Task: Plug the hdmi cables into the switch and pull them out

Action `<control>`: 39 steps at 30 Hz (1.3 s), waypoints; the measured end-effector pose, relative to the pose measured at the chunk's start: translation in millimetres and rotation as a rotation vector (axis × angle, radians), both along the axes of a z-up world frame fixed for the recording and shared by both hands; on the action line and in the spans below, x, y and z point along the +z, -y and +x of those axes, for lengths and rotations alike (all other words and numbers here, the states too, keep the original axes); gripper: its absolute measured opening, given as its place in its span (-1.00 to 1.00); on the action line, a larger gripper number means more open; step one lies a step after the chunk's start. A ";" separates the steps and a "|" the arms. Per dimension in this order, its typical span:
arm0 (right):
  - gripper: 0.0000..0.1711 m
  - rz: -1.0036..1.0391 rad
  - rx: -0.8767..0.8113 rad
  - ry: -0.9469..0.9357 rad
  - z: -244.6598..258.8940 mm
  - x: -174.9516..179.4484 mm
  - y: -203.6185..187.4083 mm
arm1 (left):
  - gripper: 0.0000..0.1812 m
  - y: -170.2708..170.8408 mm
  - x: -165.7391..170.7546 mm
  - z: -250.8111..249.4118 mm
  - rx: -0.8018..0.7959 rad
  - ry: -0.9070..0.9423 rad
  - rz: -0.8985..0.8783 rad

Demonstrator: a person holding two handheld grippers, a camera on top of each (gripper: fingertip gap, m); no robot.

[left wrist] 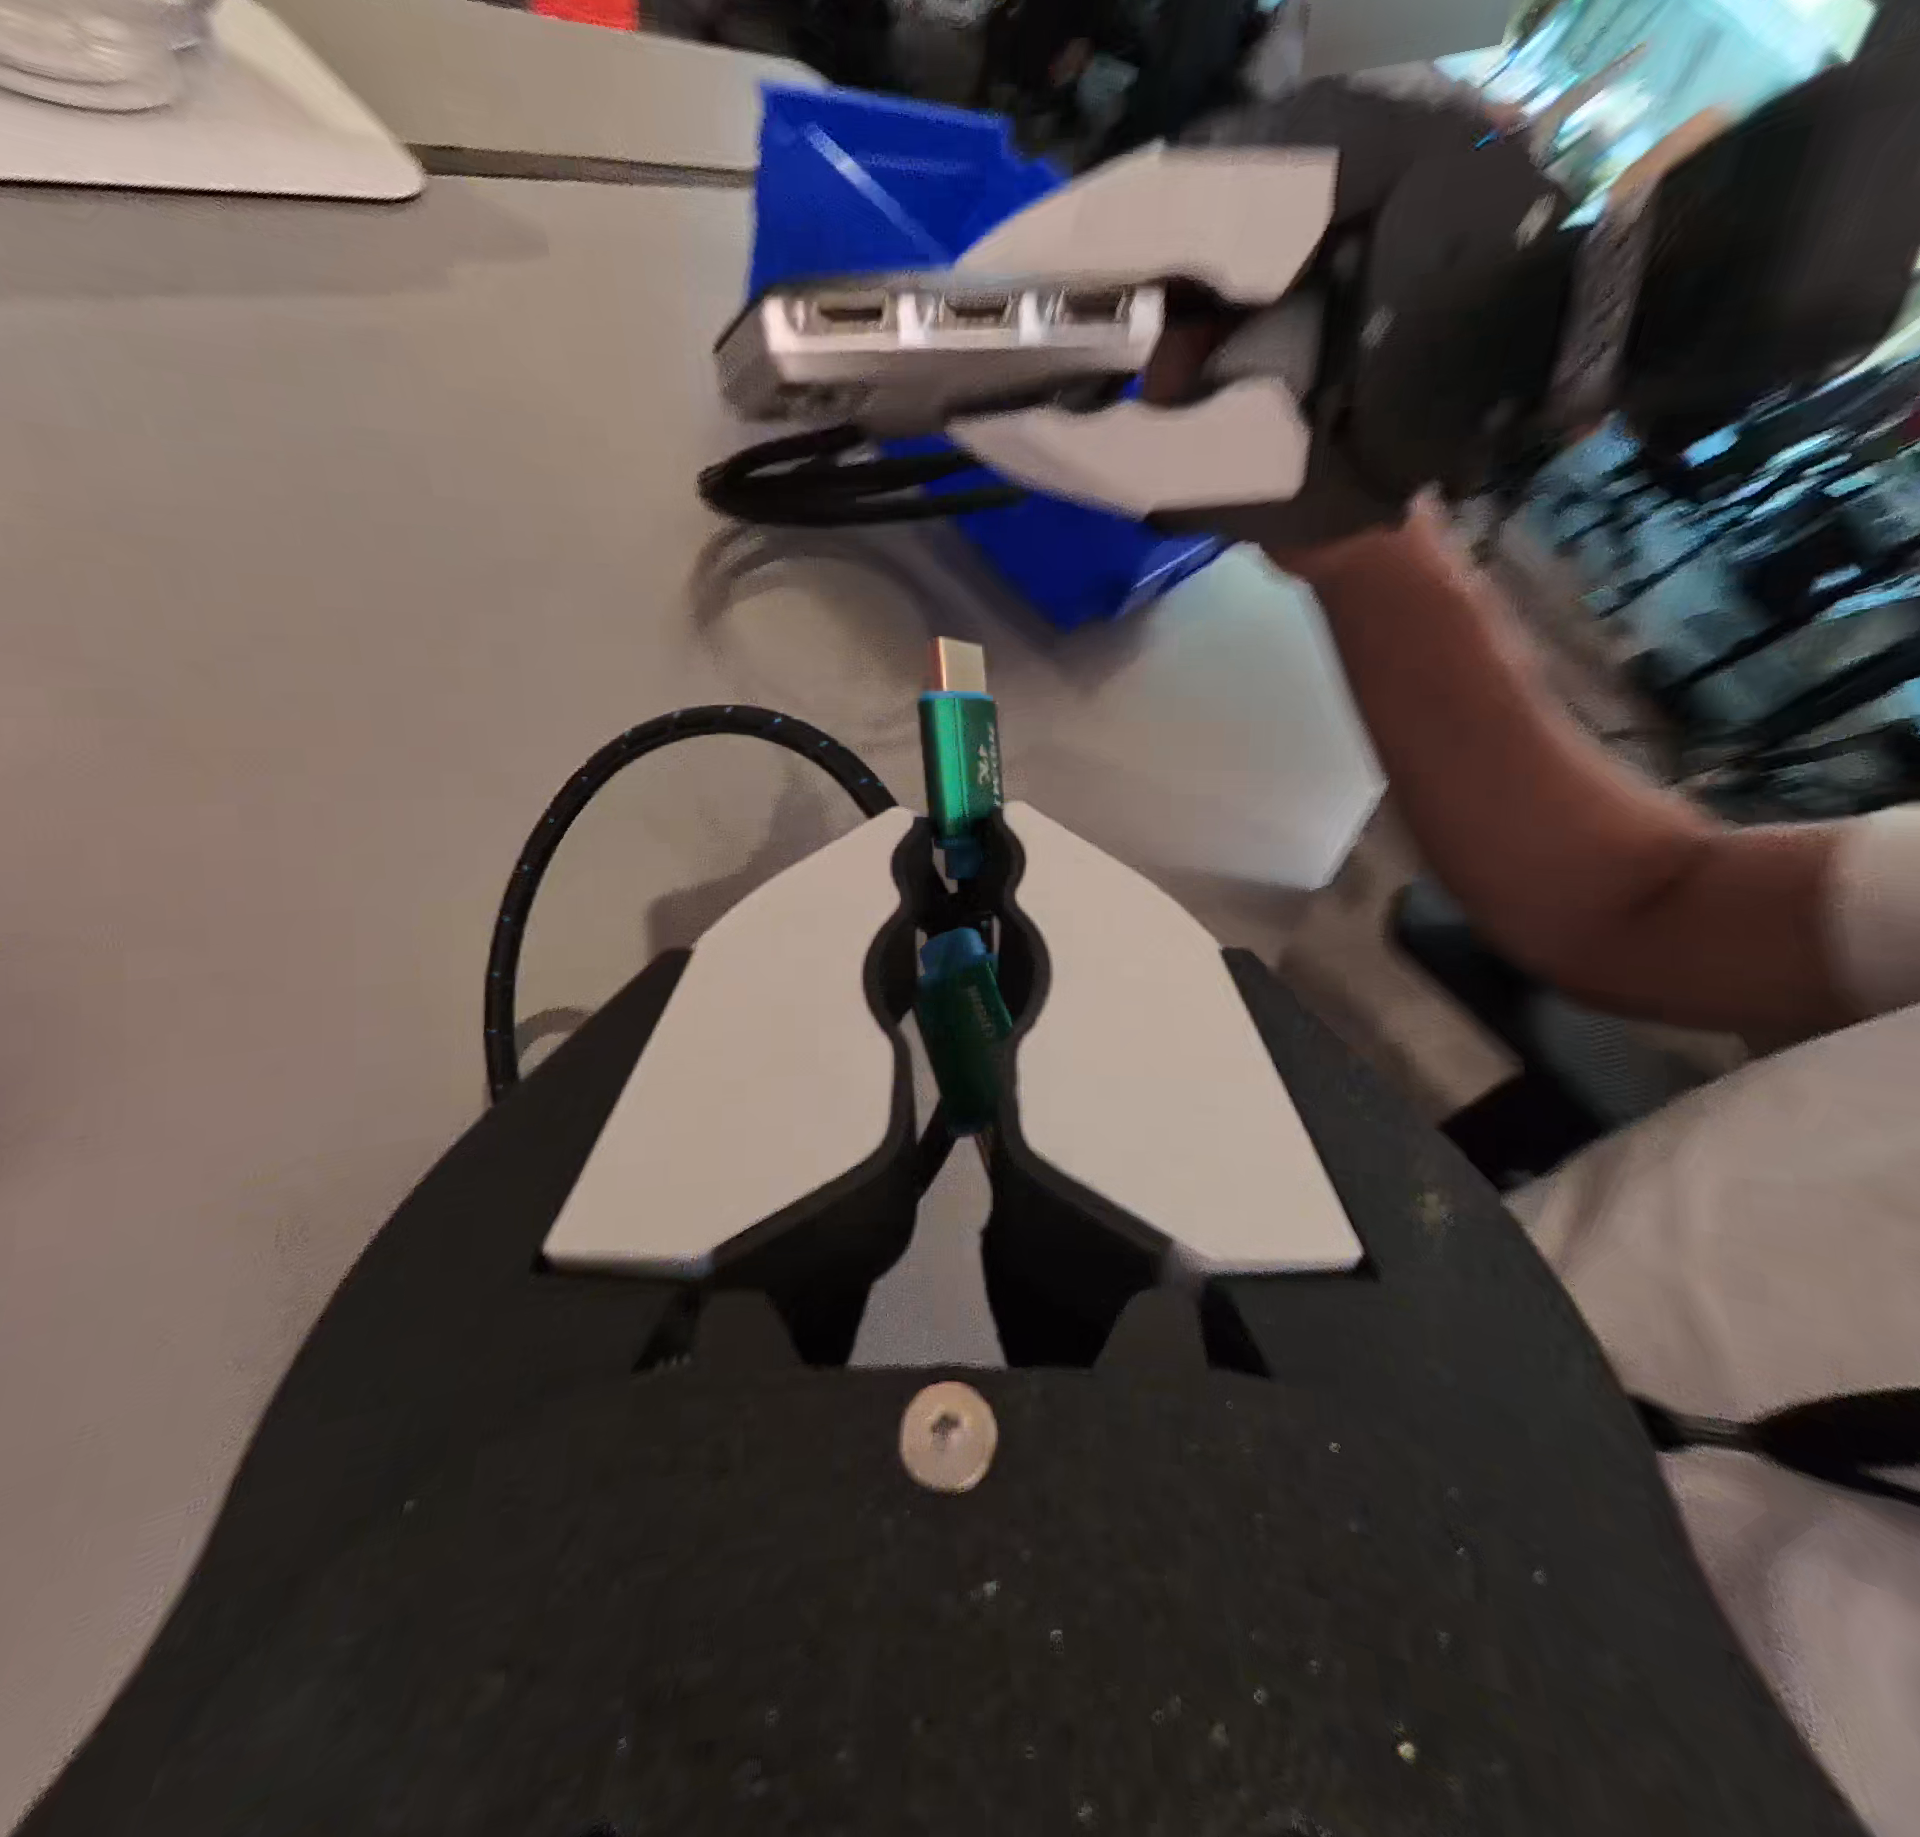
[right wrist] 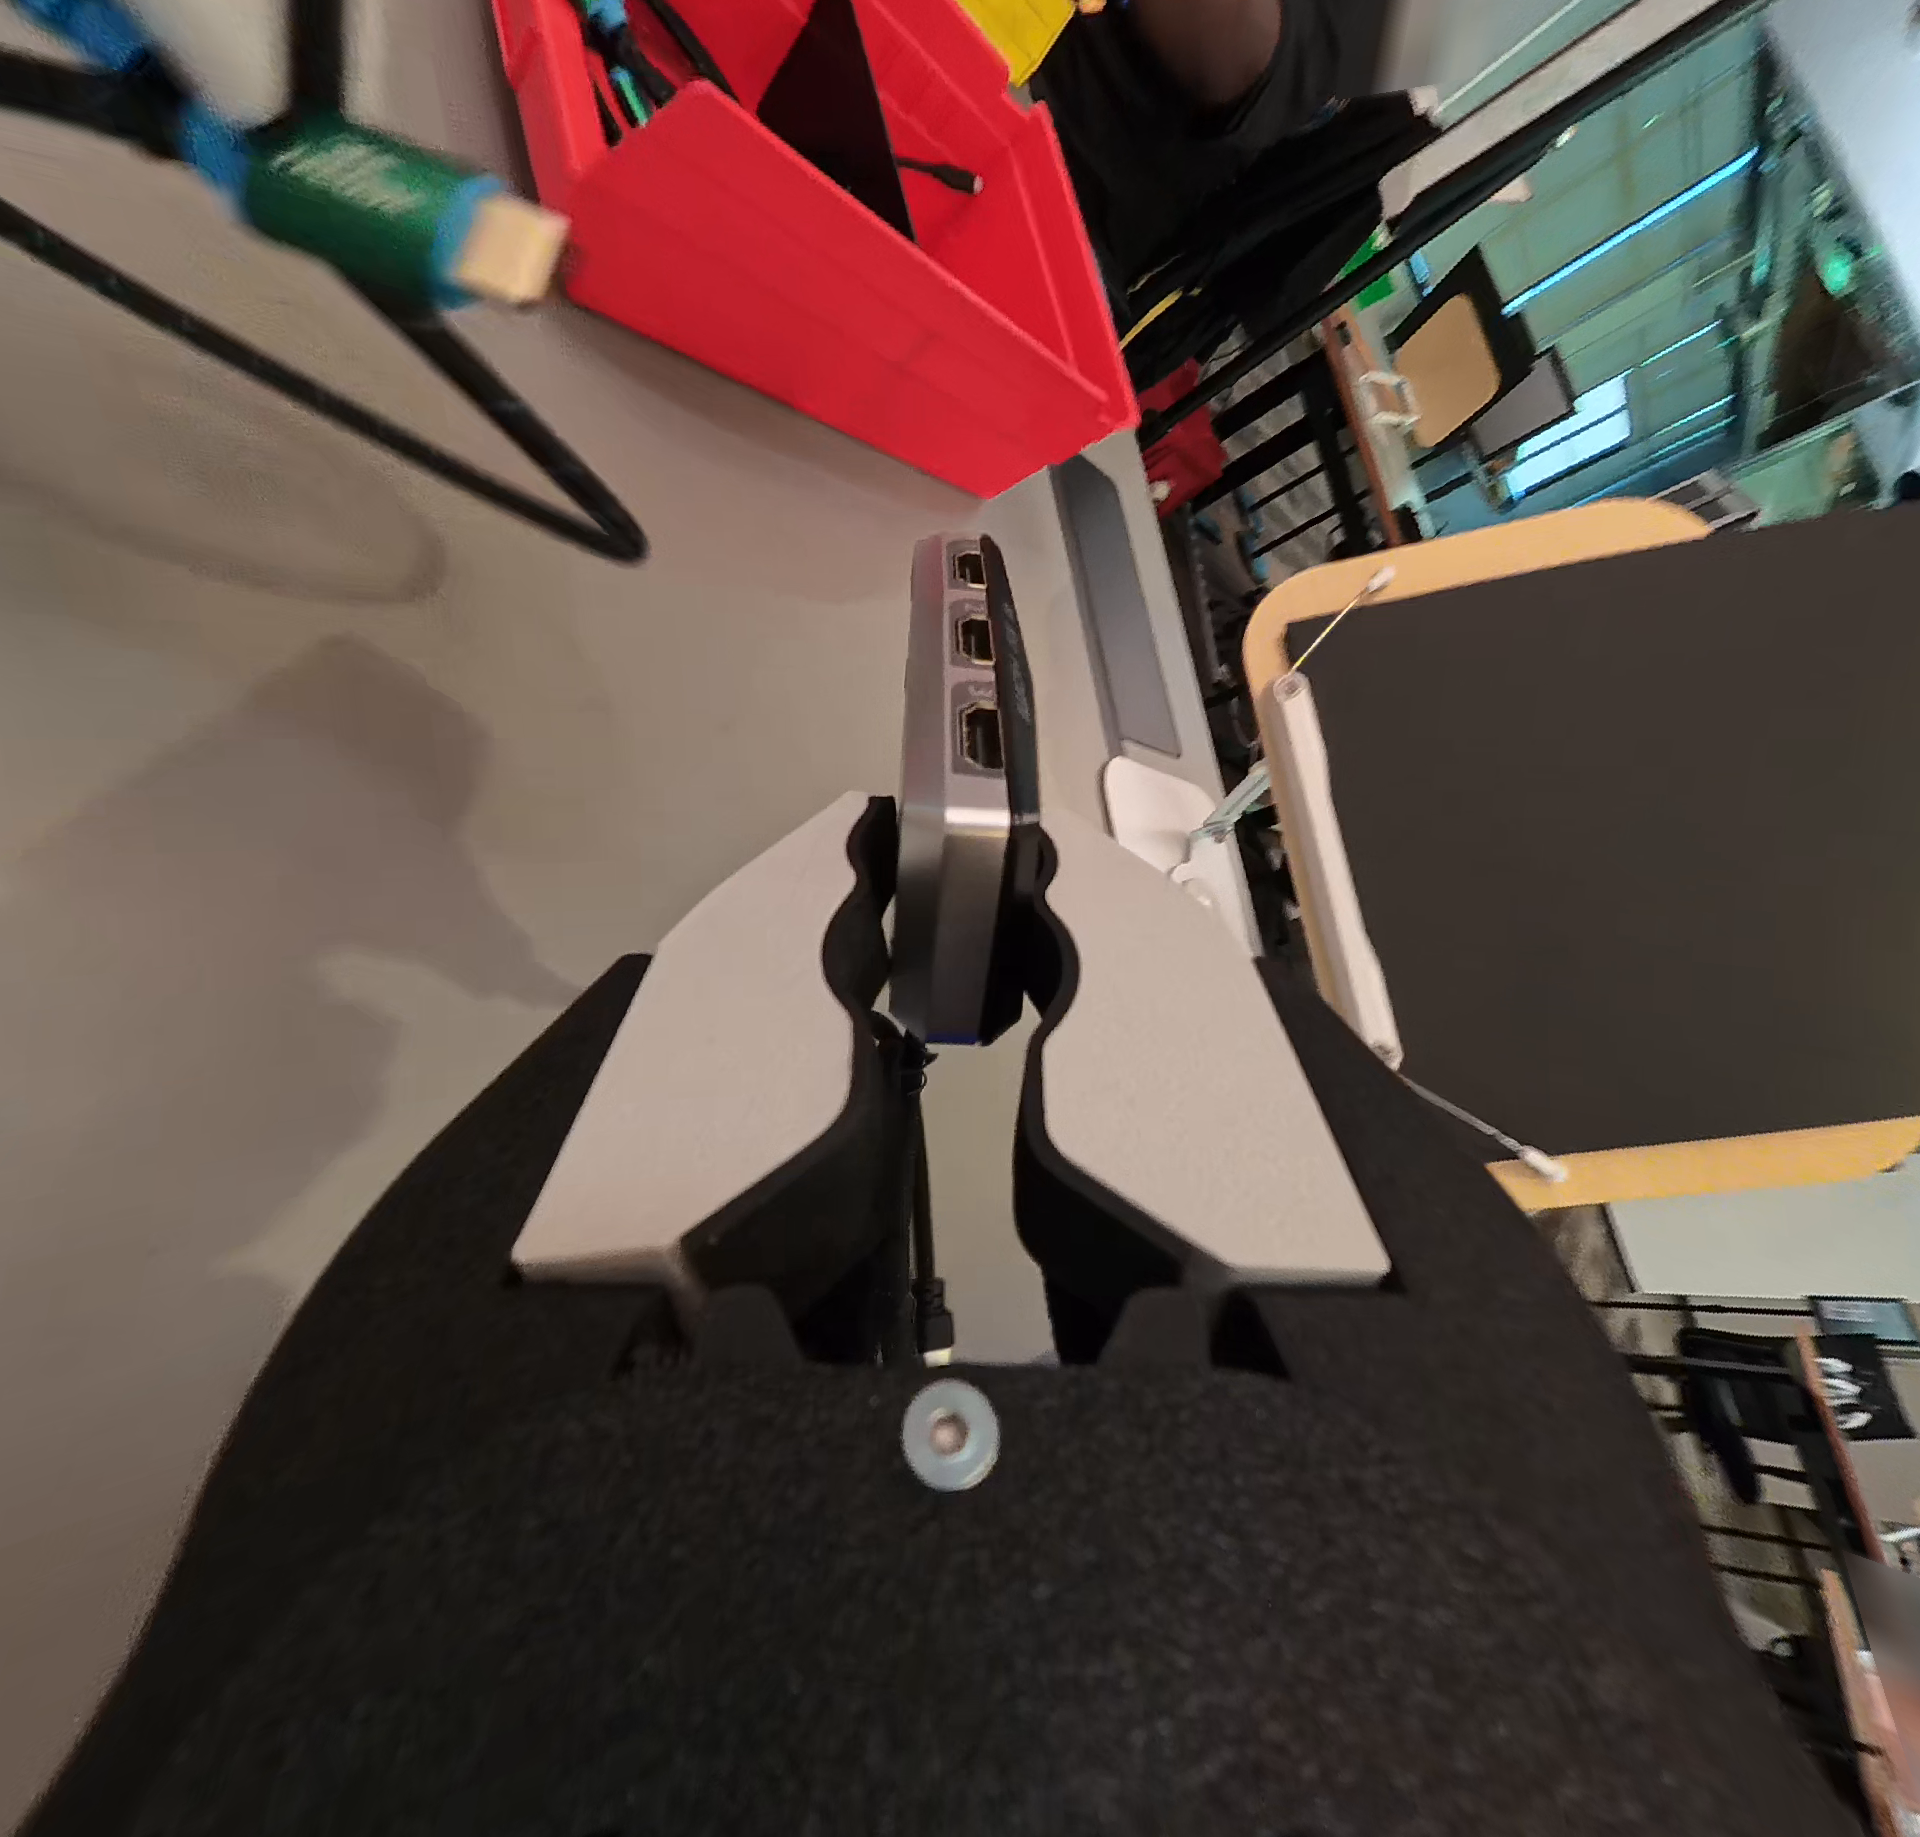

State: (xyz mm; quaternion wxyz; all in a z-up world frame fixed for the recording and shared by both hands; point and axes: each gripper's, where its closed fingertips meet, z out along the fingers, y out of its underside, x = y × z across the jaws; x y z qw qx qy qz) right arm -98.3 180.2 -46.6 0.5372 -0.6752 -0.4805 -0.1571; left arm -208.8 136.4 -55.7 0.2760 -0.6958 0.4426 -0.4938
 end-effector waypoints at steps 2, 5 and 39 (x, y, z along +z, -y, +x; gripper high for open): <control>-0.74 0.037 0.004 0.007 -2.3 5.0 0.4 | -0.89 1.3 15.1 8.9 -0.059 0.063 -0.127; -0.74 0.072 0.015 0.006 -4.2 10.6 1.5 | -0.90 1.8 22.6 21.6 -0.125 0.088 -0.318; -0.74 0.318 0.003 0.390 -22.4 8.1 3.6 | -0.90 15.1 34.4 38.1 -0.392 -0.250 -0.727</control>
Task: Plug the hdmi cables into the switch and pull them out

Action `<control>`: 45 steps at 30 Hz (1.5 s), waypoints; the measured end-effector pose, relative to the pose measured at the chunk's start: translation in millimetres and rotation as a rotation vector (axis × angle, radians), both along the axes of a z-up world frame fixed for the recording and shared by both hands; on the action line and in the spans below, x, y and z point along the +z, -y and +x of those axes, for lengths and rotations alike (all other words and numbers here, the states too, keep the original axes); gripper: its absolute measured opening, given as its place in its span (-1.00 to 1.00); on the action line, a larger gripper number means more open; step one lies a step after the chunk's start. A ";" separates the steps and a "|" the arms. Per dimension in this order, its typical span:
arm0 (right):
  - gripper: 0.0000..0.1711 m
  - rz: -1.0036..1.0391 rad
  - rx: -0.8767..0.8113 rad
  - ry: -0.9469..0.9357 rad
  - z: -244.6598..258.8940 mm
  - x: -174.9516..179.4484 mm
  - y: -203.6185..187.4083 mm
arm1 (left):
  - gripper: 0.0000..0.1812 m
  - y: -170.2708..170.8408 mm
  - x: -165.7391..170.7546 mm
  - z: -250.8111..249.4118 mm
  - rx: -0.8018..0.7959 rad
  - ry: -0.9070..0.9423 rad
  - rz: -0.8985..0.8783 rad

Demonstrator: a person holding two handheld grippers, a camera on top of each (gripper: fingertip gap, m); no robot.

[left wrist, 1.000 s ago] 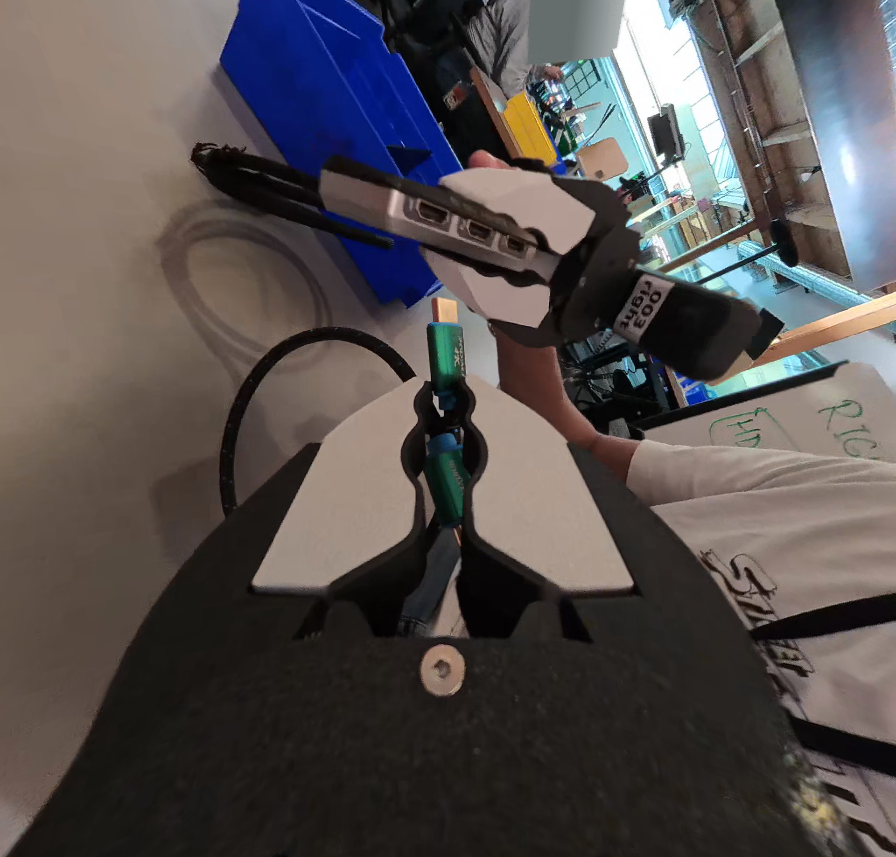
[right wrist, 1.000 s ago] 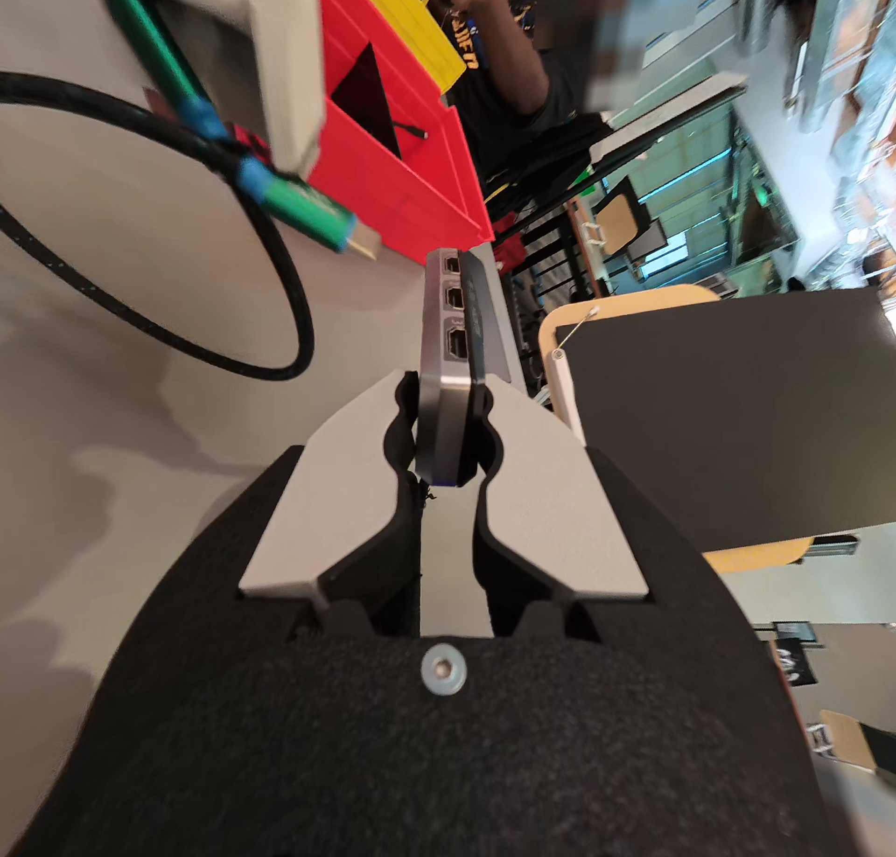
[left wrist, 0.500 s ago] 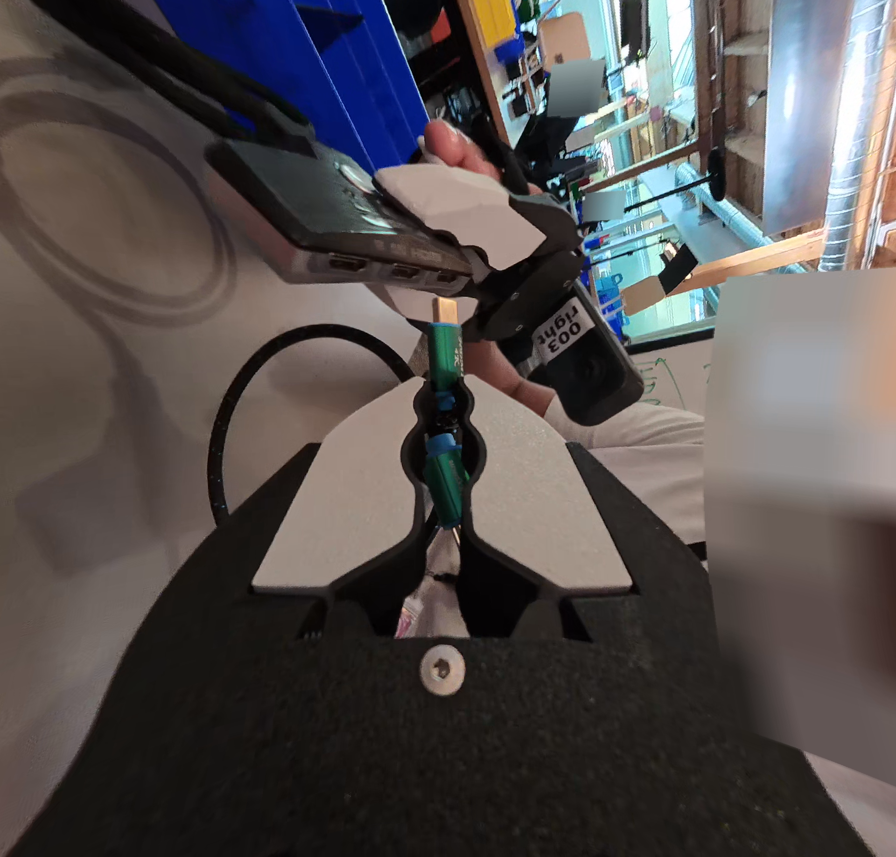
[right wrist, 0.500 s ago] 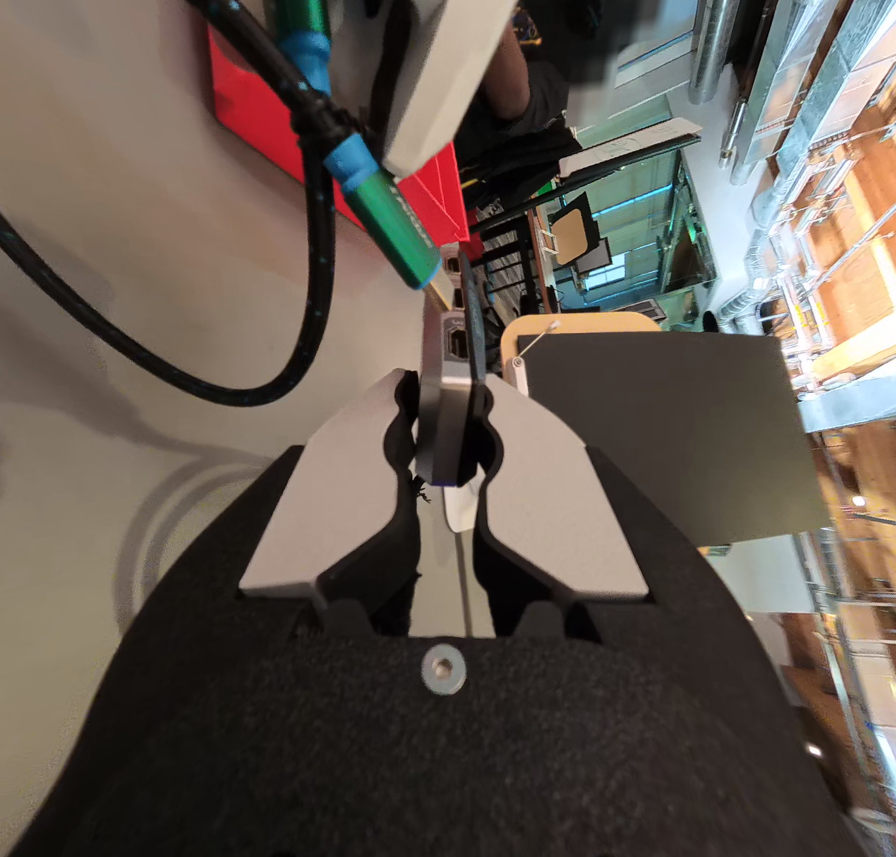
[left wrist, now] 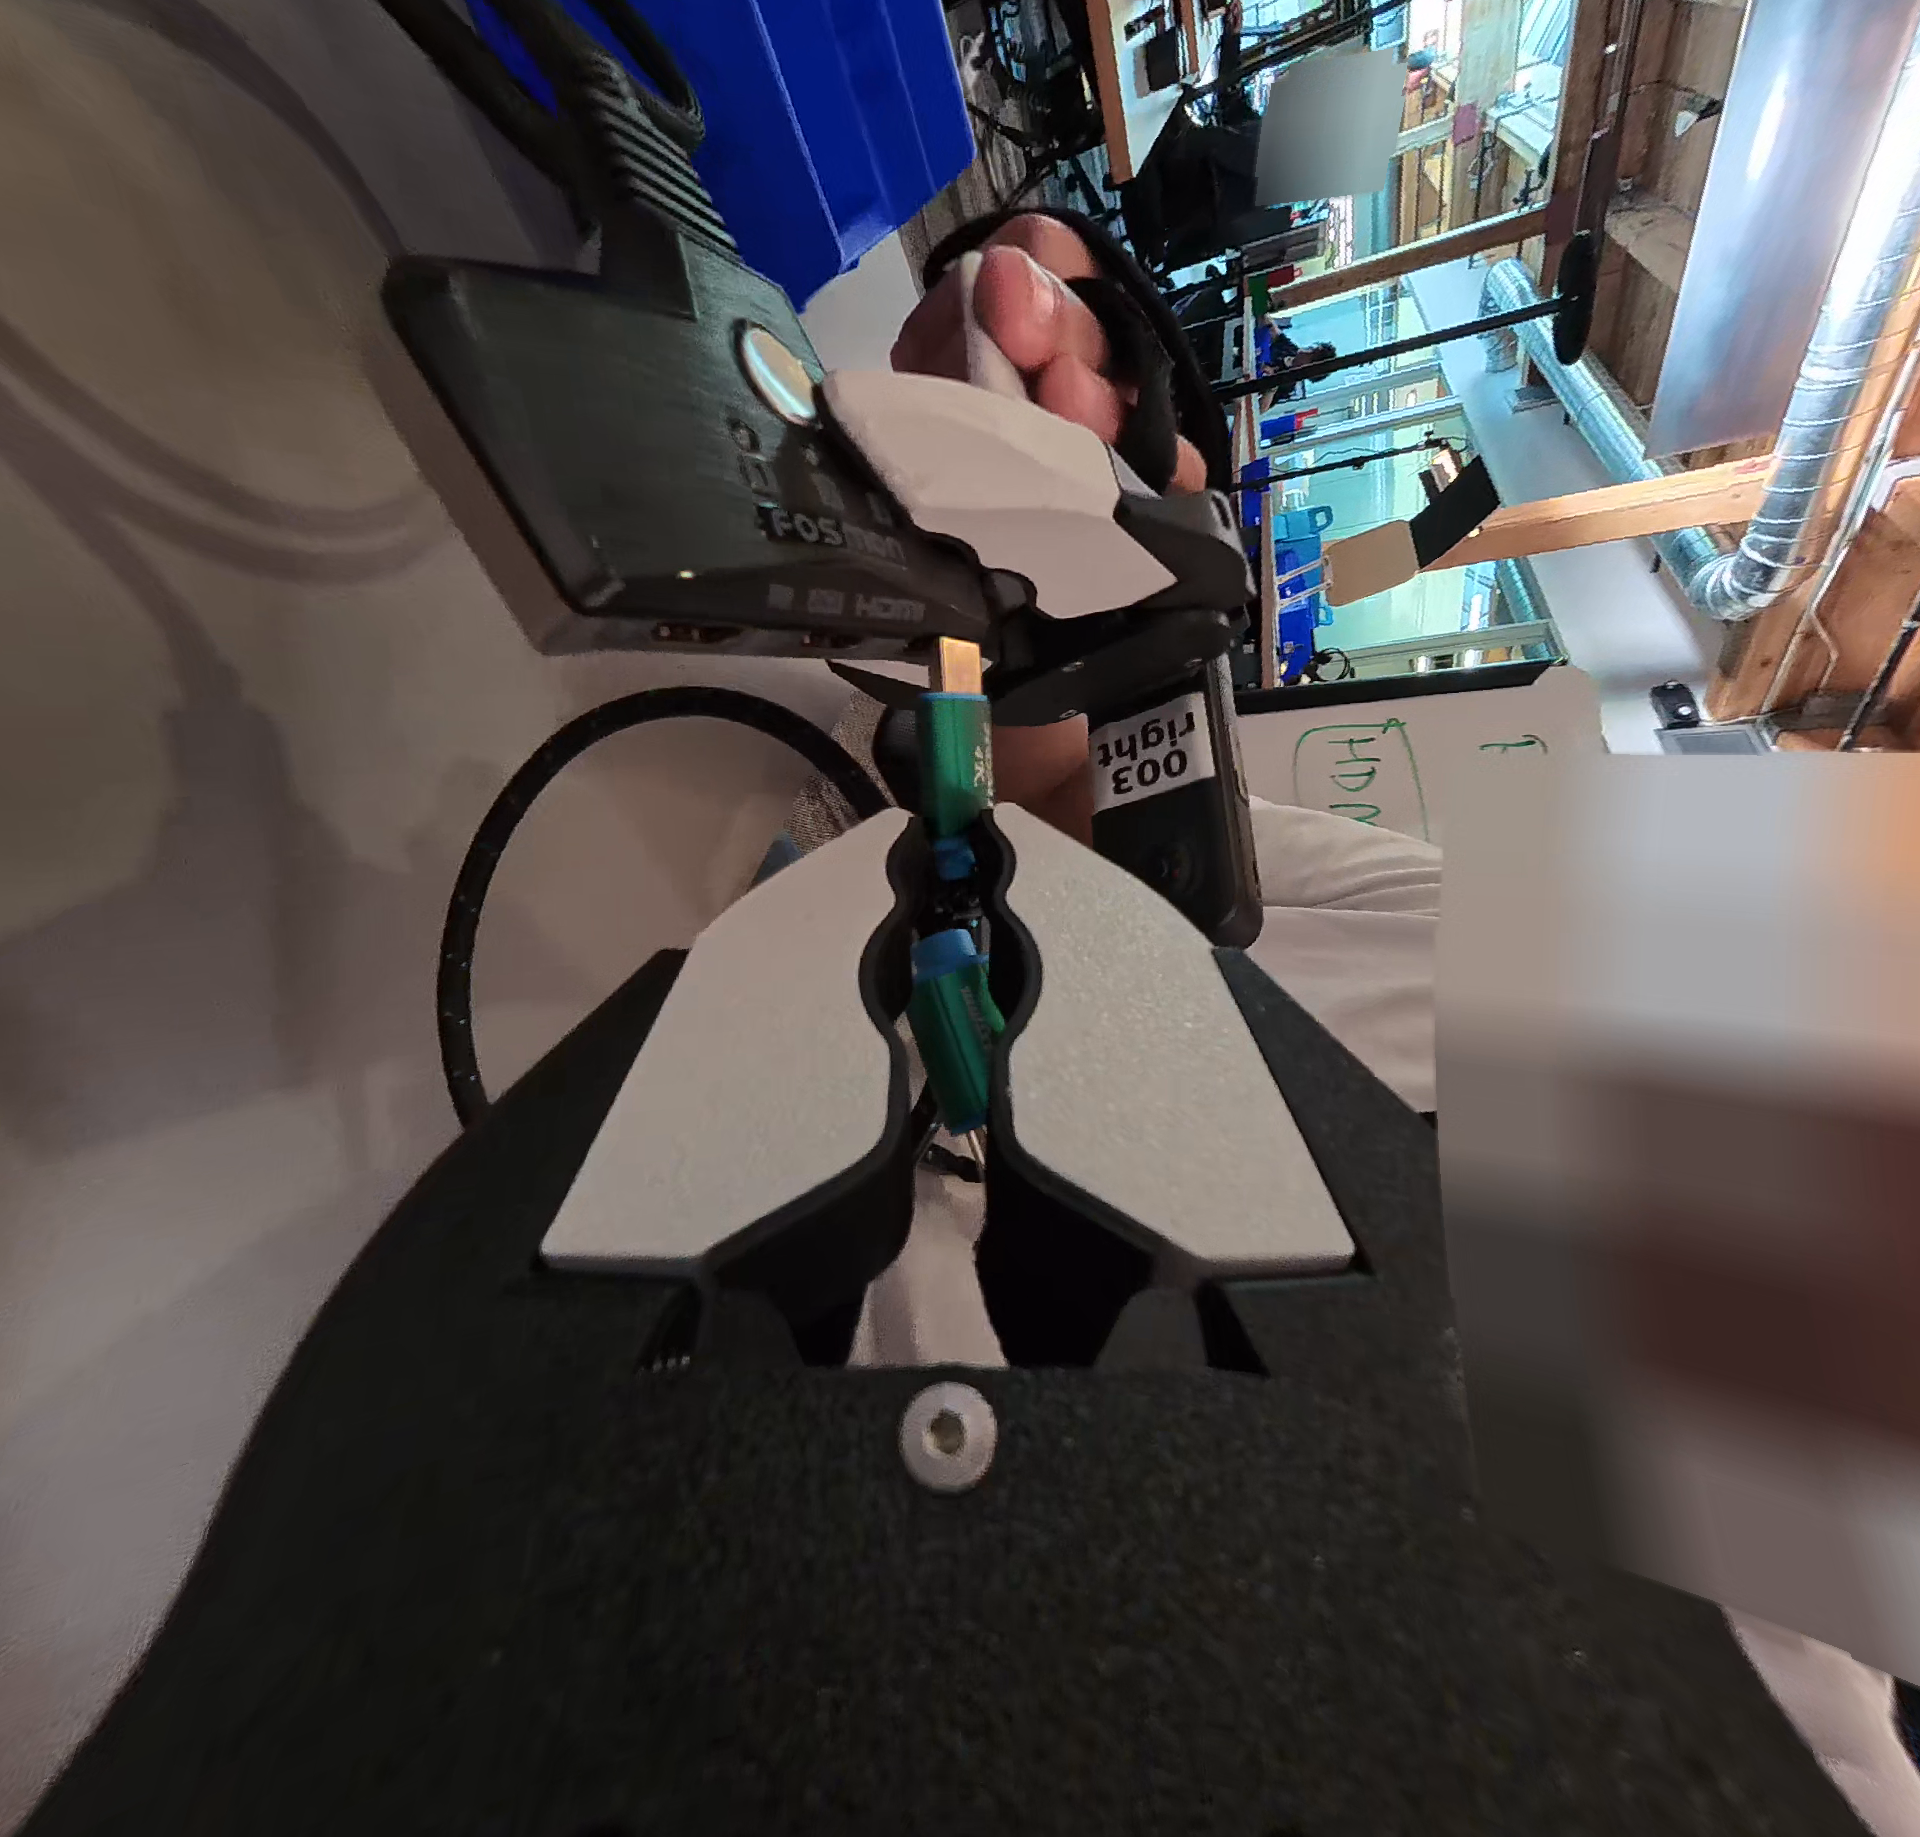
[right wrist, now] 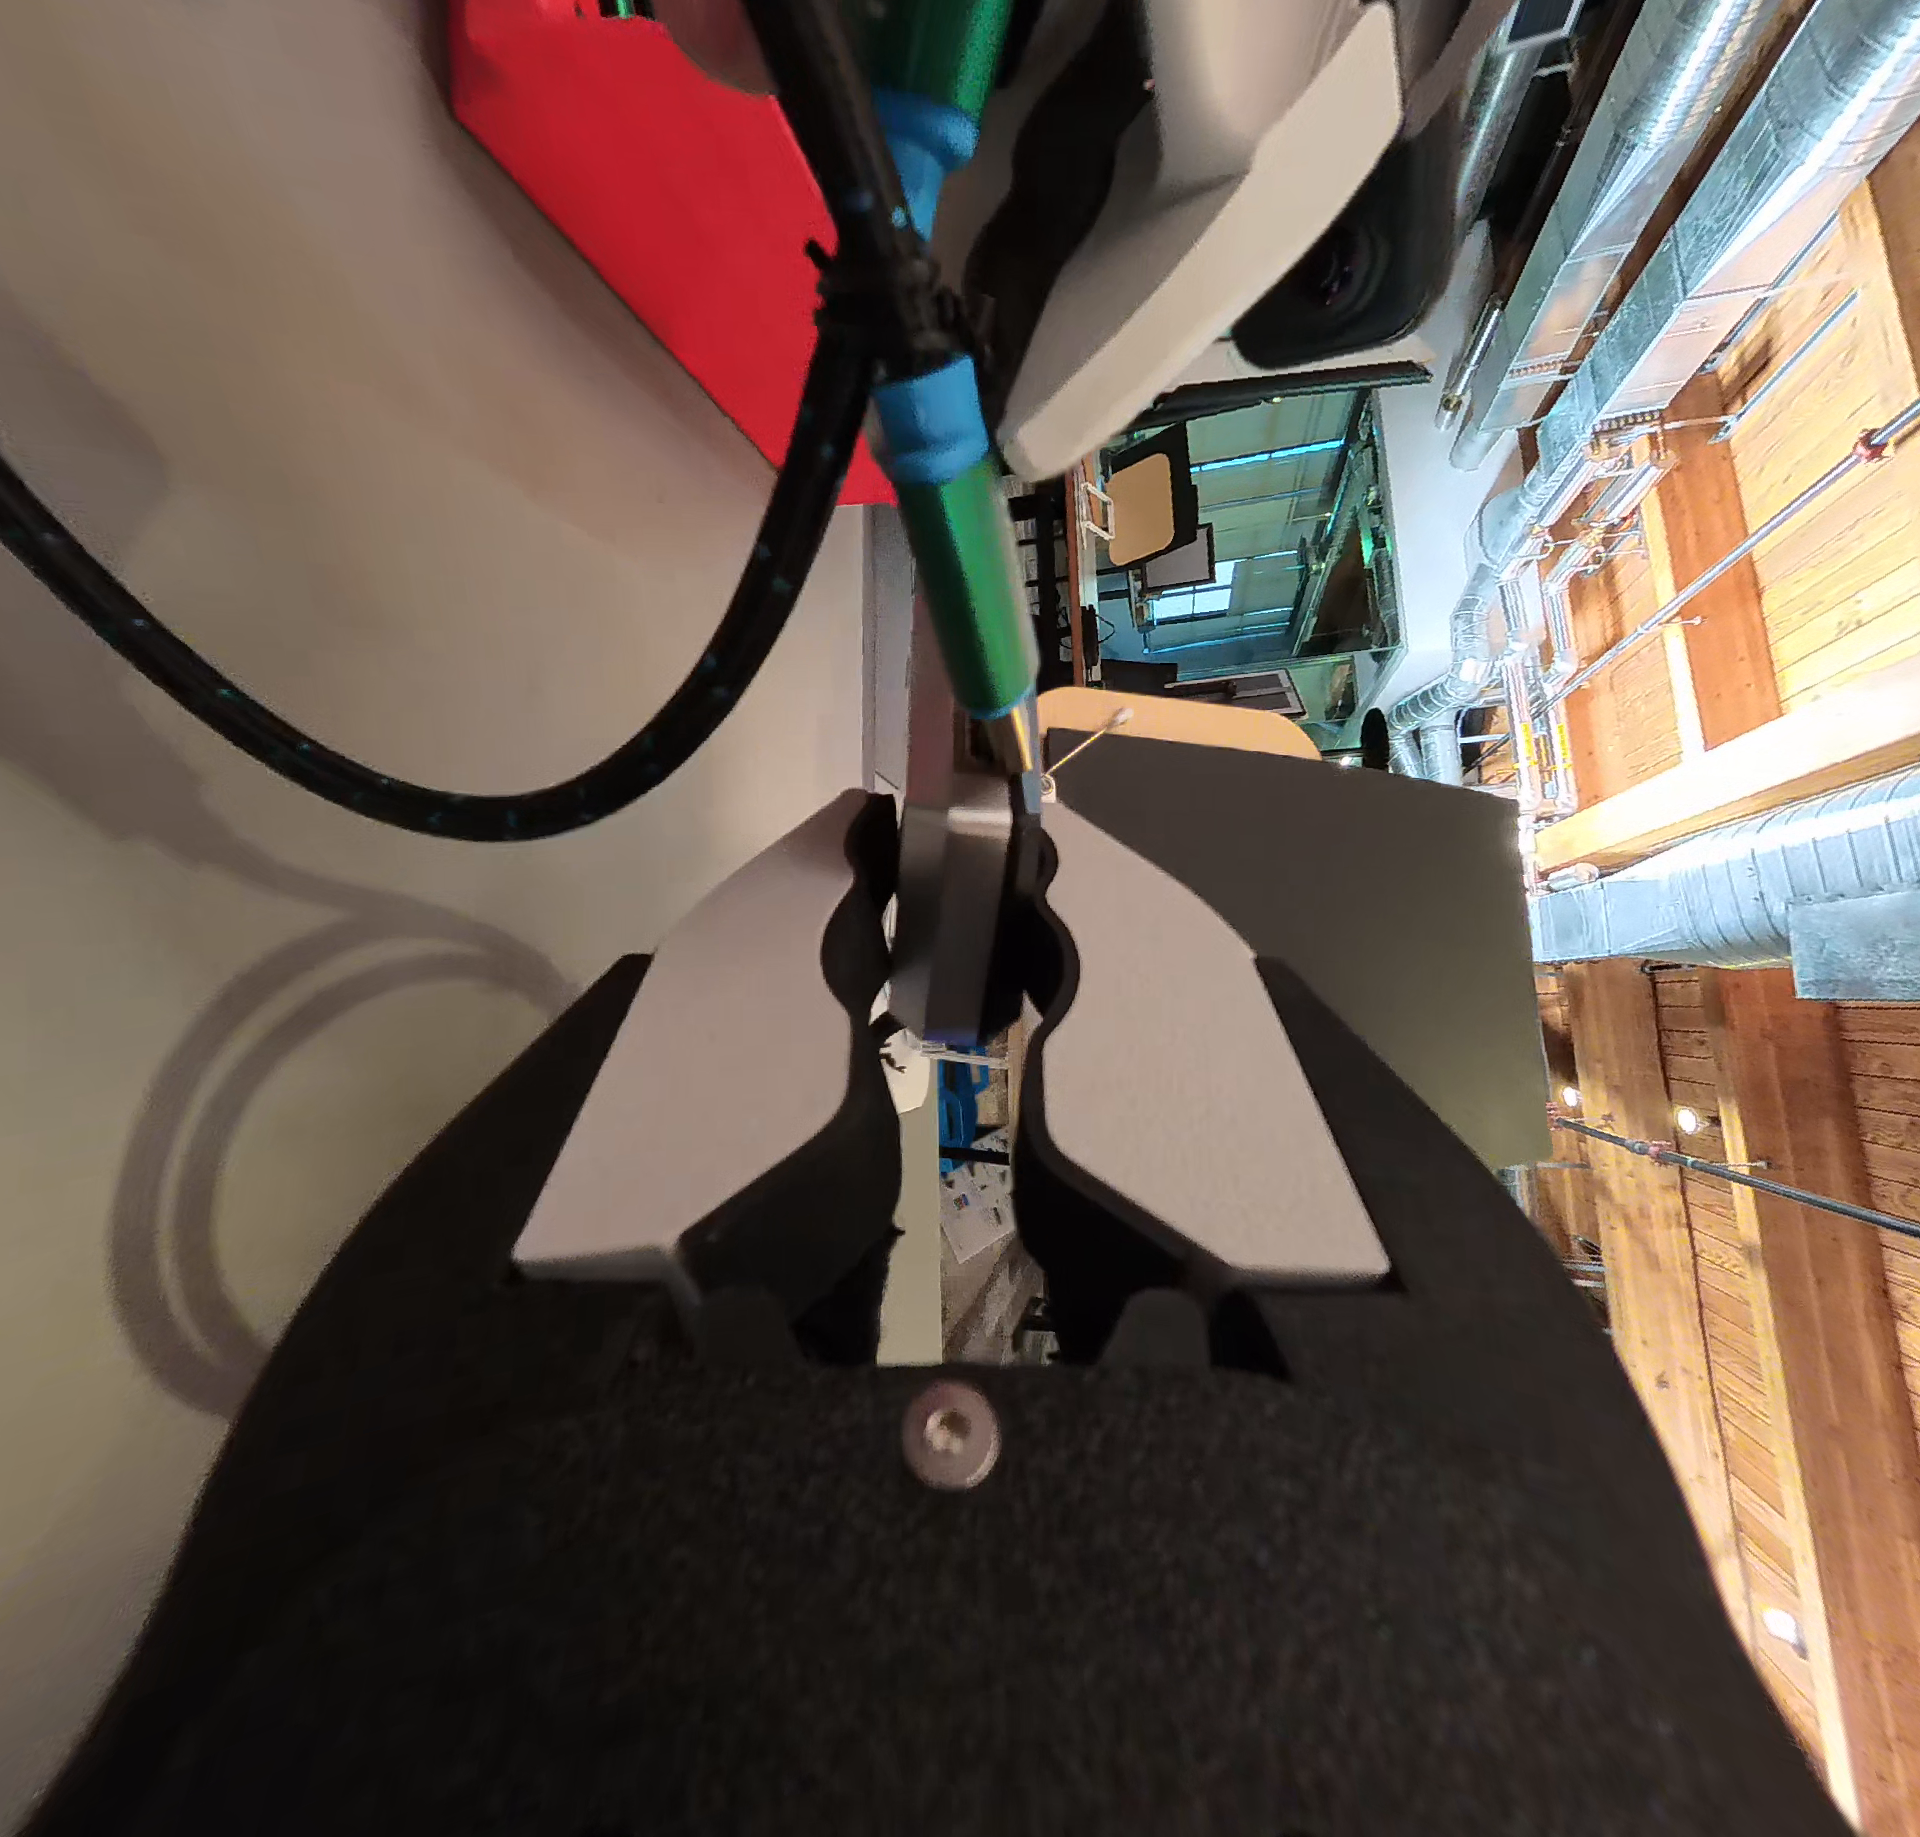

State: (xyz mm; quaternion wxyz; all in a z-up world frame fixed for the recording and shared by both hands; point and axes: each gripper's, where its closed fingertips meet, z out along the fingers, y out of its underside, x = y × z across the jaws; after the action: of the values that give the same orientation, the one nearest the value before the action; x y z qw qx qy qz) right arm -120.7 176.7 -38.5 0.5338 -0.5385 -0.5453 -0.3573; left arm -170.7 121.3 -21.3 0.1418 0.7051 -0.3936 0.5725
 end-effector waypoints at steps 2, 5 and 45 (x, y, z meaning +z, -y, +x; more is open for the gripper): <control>-0.74 -0.004 0.003 0.007 -1.0 -3.2 -0.6 | -0.91 -2.2 -4.6 -2.2 0.004 -0.016 0.000; -0.74 -0.008 0.007 0.011 -2.6 -6.3 -0.6 | -0.91 -3.1 -8.8 -4.8 0.007 -0.032 -0.023; -0.74 0.007 -0.125 0.034 33.0 -3.3 -10.1 | -0.92 -51.4 -99.3 -10.0 0.059 0.072 0.799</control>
State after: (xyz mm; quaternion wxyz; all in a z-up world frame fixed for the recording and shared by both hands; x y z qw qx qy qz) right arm -87.7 186.7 -41.8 0.5029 -0.5636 -0.5183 -0.4009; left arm -180.7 172.7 -120.6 -0.1740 0.6951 -0.5696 0.4026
